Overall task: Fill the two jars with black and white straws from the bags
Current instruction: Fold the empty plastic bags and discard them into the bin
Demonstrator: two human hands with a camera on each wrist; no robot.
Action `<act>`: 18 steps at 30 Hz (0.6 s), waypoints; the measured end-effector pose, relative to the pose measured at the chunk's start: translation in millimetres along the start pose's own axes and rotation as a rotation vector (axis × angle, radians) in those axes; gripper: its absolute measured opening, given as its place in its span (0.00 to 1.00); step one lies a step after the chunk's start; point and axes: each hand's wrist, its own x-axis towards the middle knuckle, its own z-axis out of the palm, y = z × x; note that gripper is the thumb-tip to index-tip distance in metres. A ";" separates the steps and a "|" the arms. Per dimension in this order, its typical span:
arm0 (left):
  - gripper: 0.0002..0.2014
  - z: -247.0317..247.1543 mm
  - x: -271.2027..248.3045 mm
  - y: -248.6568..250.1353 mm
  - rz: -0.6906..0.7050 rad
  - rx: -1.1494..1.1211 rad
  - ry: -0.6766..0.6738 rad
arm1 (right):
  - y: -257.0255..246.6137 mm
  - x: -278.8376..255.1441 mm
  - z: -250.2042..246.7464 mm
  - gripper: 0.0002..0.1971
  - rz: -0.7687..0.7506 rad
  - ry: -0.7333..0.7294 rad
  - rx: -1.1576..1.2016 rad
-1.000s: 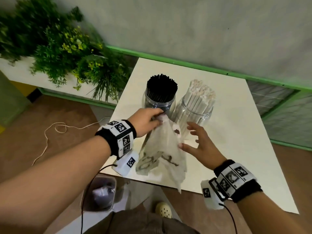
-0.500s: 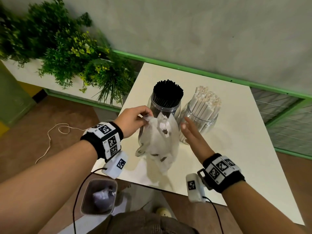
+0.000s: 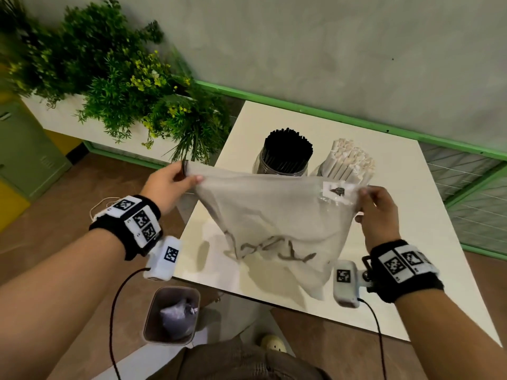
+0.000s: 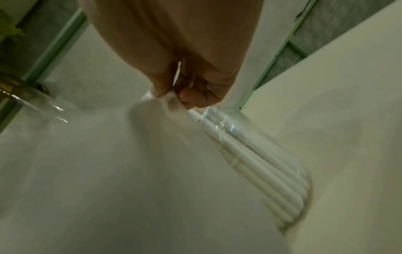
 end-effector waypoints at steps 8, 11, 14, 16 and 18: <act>0.18 21.1 11.9 -30.4 -0.181 0.155 0.099 | 13.6 -16.6 4.3 0.09 -0.204 -0.015 -0.236; 0.19 29.1 8.9 -46.9 -0.342 0.121 0.204 | 30.6 -73.5 11.8 0.10 -0.500 -0.371 -0.445; 0.26 28.9 4.7 -69.8 -0.467 -0.164 0.215 | 50.3 -118.4 22.2 0.27 -0.578 -0.811 -0.694; 0.29 25.3 -5.6 -80.6 -0.494 -0.094 0.156 | 62.4 -132.6 29.3 0.40 -0.466 -0.971 -0.838; 0.26 21.5 -20.6 -91.7 -0.497 0.081 0.083 | 73.8 -139.7 37.6 0.52 -0.344 -1.049 -0.954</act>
